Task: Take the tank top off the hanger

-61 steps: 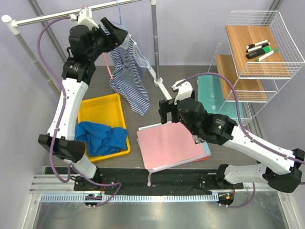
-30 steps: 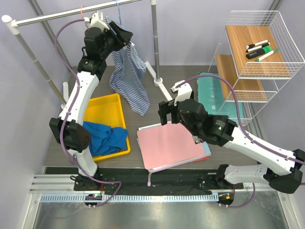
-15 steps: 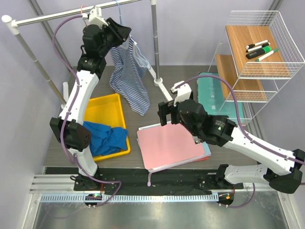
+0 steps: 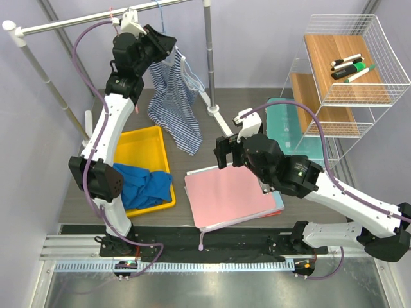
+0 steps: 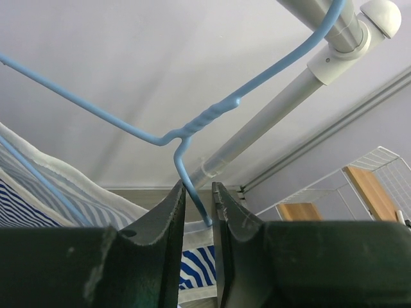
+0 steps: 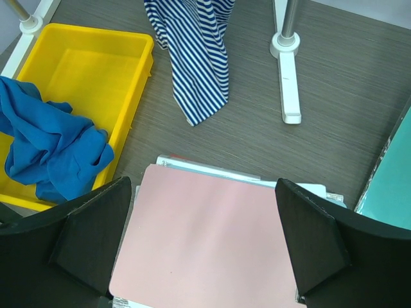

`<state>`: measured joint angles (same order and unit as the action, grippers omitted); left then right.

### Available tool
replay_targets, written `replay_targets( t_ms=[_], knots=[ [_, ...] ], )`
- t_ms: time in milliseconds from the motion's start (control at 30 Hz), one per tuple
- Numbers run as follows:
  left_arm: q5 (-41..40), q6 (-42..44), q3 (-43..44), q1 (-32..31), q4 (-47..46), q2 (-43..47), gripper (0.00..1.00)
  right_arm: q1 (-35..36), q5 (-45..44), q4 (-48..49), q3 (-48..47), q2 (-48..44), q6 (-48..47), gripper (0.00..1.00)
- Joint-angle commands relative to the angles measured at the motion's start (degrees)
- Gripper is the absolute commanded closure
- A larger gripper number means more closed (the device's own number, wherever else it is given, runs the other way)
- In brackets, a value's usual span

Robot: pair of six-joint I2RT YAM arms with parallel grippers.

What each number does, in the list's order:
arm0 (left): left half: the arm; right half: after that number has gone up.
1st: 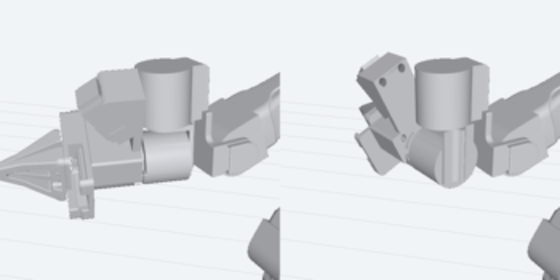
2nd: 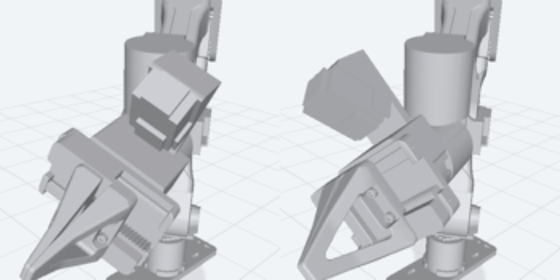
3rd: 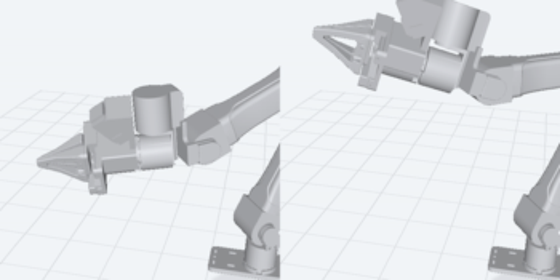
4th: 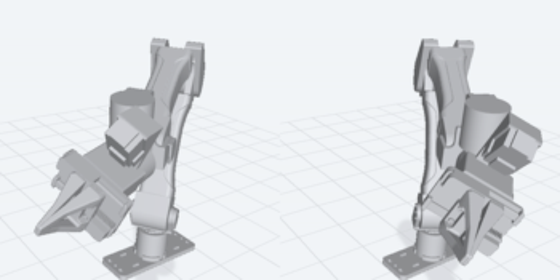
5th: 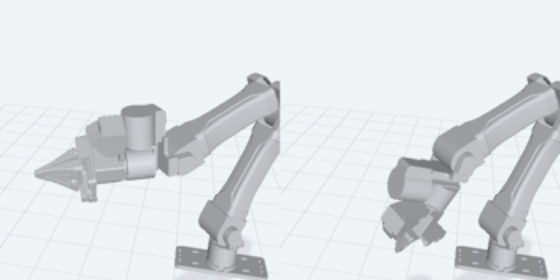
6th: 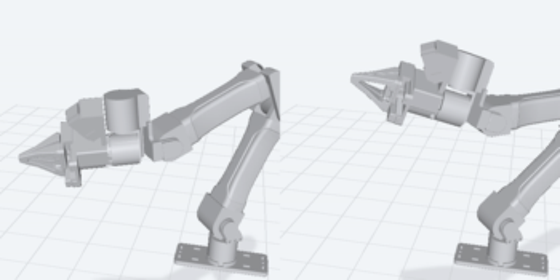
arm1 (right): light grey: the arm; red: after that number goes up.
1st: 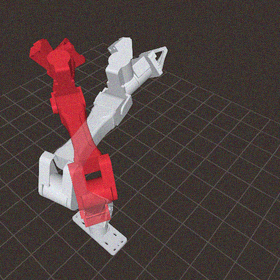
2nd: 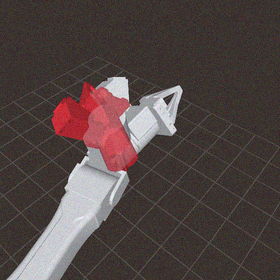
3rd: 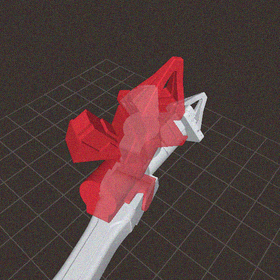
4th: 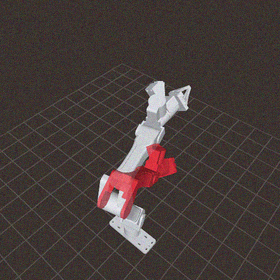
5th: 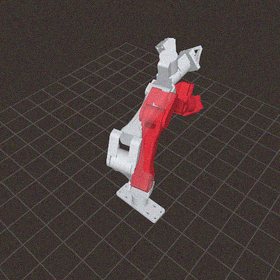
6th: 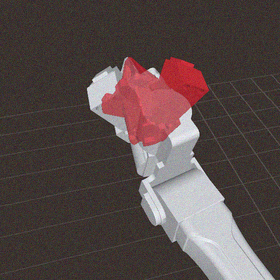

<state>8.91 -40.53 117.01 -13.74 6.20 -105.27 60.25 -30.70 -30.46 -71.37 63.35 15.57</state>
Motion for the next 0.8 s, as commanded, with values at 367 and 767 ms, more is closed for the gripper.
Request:
replay_targets(
  t_ms=[367,767],
  knots=[
    [1.64,-3.58,1.47,0.11,-5.93,1.03,0.9,-0.04,0.2,1.19,-0.17,-2.8,1.3,0.0],
    [1.46,-6.75,-0.82,0.11,-8.66,2.53,1.0,-0.04,0.29,1.01,-0.08,-2.88,1.48,0.0]
  ],
)
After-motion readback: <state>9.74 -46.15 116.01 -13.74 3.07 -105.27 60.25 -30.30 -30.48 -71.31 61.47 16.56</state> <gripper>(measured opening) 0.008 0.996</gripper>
